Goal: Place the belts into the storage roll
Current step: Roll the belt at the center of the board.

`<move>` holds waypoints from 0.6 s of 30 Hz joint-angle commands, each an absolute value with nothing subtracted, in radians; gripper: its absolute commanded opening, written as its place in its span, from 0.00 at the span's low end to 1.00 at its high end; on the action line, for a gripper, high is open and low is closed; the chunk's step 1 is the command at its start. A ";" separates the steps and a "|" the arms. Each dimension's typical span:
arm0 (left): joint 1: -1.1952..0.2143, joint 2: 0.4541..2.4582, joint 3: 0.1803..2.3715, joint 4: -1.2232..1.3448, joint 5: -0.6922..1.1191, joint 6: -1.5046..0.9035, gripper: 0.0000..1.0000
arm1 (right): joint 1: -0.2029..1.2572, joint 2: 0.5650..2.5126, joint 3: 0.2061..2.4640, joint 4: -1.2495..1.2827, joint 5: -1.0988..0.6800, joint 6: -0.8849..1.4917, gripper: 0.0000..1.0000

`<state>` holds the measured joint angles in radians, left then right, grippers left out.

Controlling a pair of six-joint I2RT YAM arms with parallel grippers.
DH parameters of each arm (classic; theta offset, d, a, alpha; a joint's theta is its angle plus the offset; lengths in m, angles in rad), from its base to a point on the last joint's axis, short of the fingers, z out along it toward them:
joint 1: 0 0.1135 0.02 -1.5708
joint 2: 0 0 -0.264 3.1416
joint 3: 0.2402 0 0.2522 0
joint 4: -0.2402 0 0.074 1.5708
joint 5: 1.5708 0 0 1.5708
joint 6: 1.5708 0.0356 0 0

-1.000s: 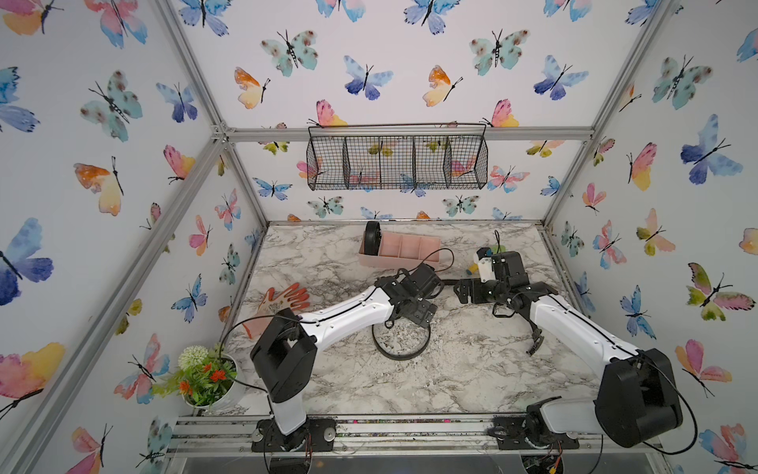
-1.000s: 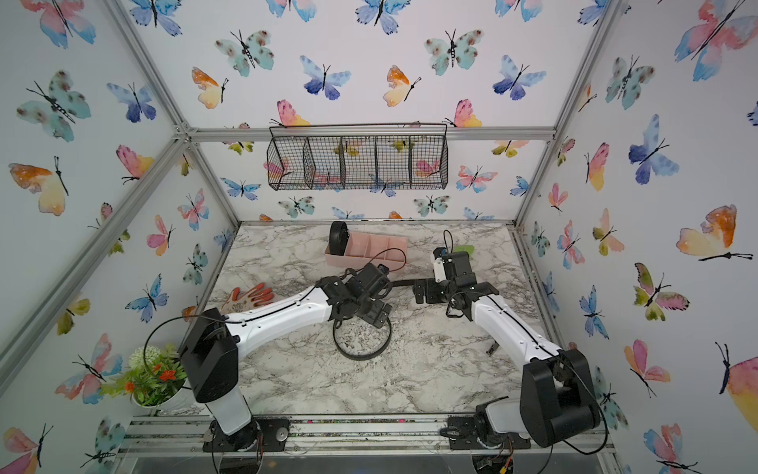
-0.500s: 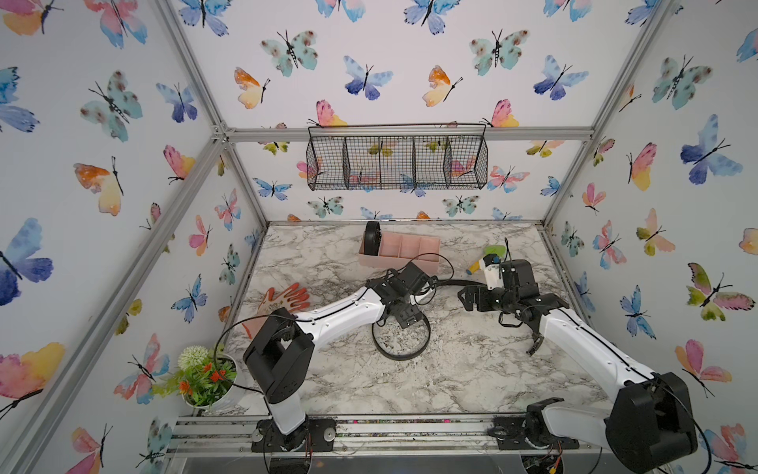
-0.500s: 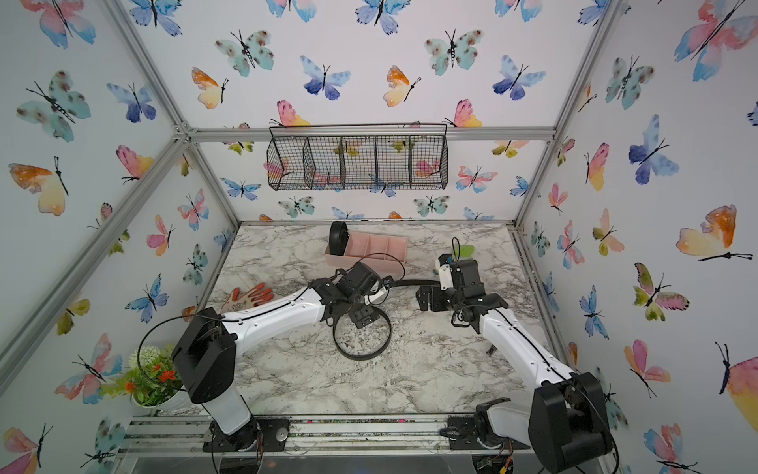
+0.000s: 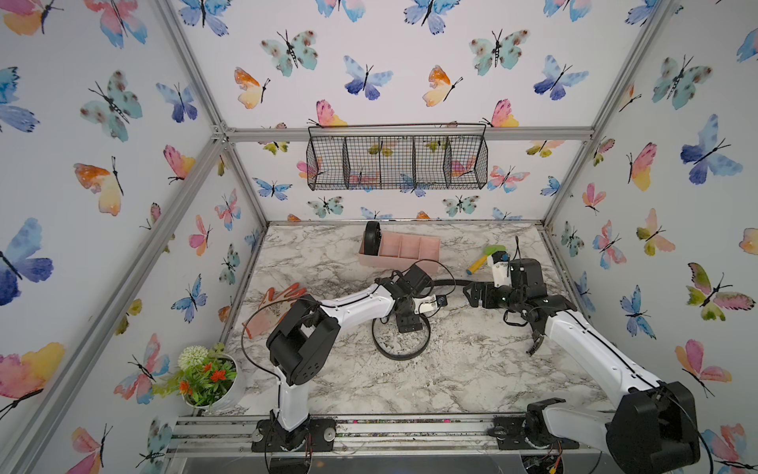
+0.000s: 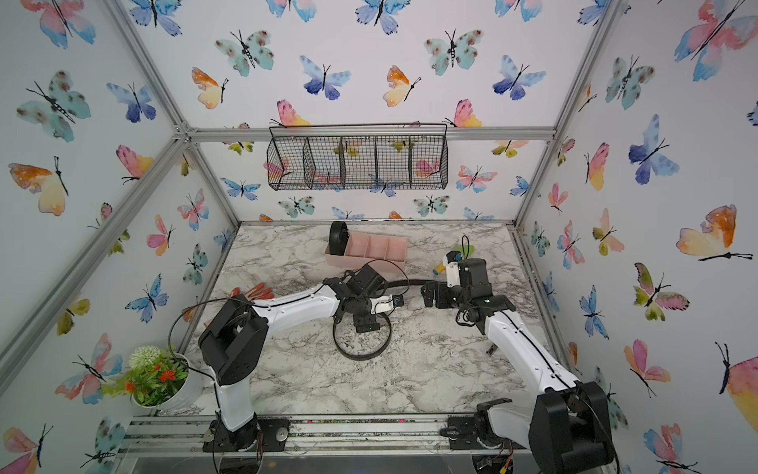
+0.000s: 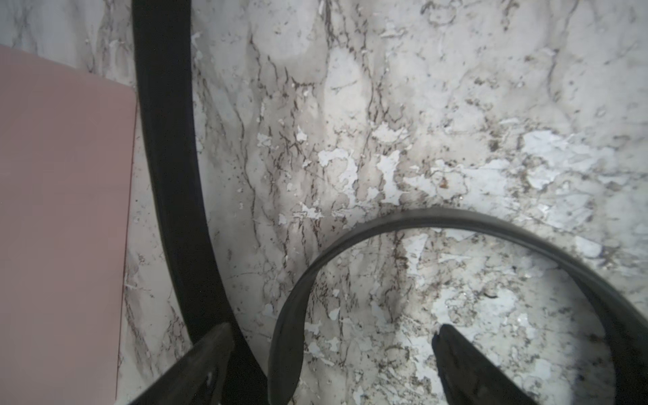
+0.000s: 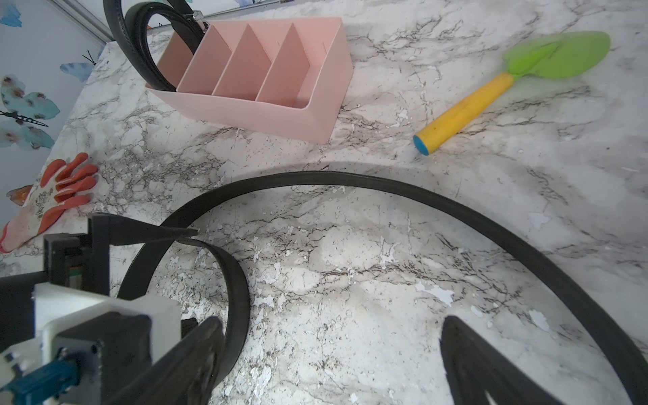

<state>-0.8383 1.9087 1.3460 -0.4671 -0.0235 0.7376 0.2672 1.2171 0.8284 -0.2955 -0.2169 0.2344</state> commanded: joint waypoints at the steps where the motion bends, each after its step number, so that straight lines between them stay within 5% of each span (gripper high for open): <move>1: -0.851 1.978 1.369 -0.469 0.018 0.785 0.87 | 0.261 1.216 0.809 -0.275 -0.245 0.248 0.99; 9: -0.858 2.105 1.450 -0.484 0.049 0.799 0.82 | 0.250 1.229 0.801 -0.264 -0.236 0.256 0.99; 15: -0.836 2.175 1.548 -0.585 0.104 0.748 0.46 | 0.242 1.294 0.832 -0.236 -0.191 0.252 0.99; 18: -0.833 2.137 1.494 -0.552 0.101 0.711 0.38 | 0.240 1.364 0.867 -0.228 -0.157 0.240 0.99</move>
<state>-0.8433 2.1284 1.5436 -0.4984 0.0727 0.7582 0.2474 1.3128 0.8230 -0.2523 -0.2035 0.2451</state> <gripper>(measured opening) 0.395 0.987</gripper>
